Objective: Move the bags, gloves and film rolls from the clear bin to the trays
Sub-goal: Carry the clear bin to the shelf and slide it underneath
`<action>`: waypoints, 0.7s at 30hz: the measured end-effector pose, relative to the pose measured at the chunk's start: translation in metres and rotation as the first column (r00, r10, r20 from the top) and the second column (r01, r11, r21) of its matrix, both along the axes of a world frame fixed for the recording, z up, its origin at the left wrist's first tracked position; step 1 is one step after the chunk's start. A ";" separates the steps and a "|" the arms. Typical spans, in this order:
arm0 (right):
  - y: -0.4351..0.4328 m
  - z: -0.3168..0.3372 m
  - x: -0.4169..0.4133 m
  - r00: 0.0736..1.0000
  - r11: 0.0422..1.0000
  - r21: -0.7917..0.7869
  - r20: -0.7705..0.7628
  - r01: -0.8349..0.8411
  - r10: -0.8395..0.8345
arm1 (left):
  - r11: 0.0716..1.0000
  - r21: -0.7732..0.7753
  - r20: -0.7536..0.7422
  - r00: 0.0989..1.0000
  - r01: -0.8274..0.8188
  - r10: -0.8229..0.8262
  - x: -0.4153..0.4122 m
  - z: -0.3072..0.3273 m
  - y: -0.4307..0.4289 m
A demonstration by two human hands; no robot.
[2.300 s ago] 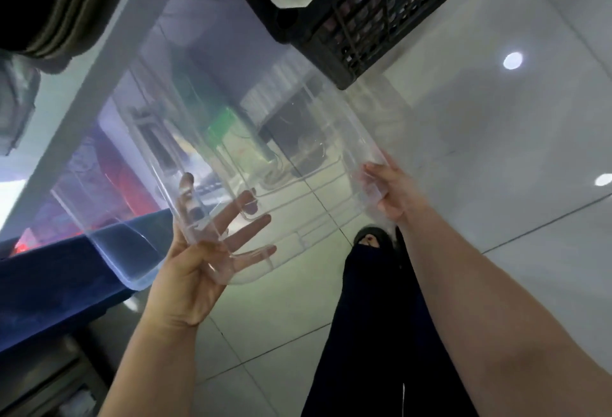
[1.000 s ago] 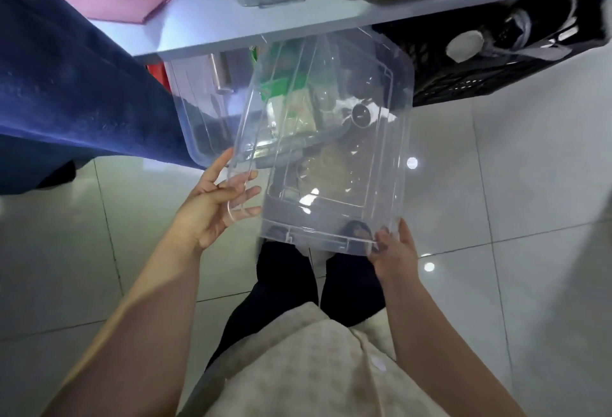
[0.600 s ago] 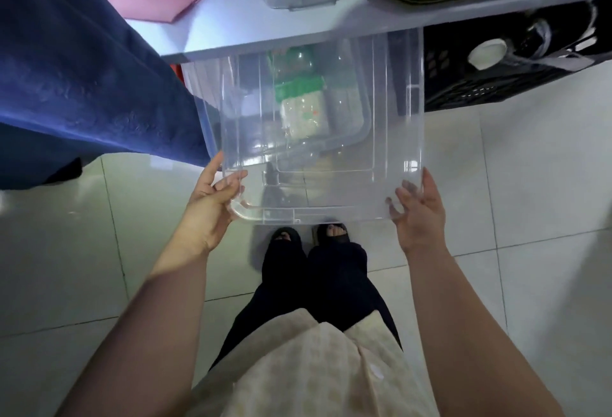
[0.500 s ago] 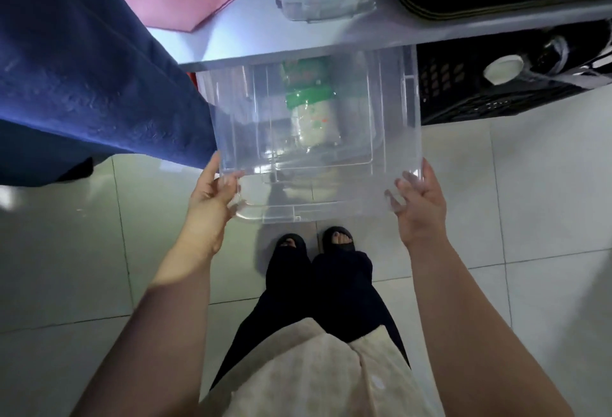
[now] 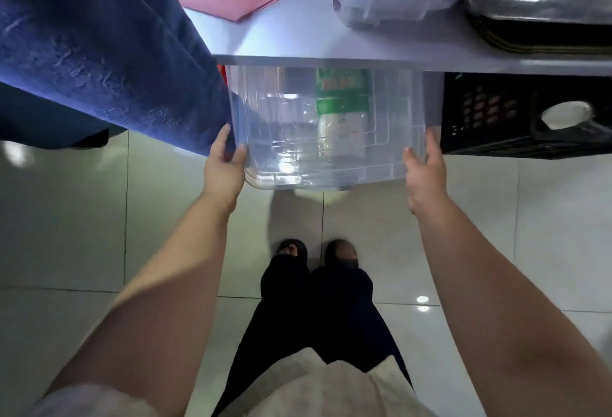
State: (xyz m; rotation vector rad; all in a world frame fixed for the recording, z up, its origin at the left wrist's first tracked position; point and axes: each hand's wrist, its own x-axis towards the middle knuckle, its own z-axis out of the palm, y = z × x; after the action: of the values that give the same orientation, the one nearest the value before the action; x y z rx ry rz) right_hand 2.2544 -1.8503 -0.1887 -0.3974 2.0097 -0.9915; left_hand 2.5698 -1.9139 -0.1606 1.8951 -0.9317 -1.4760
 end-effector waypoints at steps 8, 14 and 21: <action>0.032 -0.008 -0.014 0.864 0.971 0.092 0.442 0.222 -0.239 | 0.902 0.402 -0.234 0.935 -0.155 0.265 0.005 -0.010 0.044; 0.025 -0.003 -0.016 0.807 0.968 0.051 0.543 0.244 -0.232 | 0.885 0.410 -0.191 0.928 -0.220 0.319 0.000 -0.013 0.025; 0.002 -0.002 -0.011 0.930 0.981 0.093 0.313 0.173 -0.194 | 0.920 0.354 -0.124 0.966 -0.171 0.227 -0.008 -0.014 0.008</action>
State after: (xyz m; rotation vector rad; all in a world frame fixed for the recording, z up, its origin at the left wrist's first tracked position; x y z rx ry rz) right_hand 2.2438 -1.8487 -0.1904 -0.0077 1.7964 -1.0301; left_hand 2.5617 -1.9061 -0.1748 1.9986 -0.4097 -1.7192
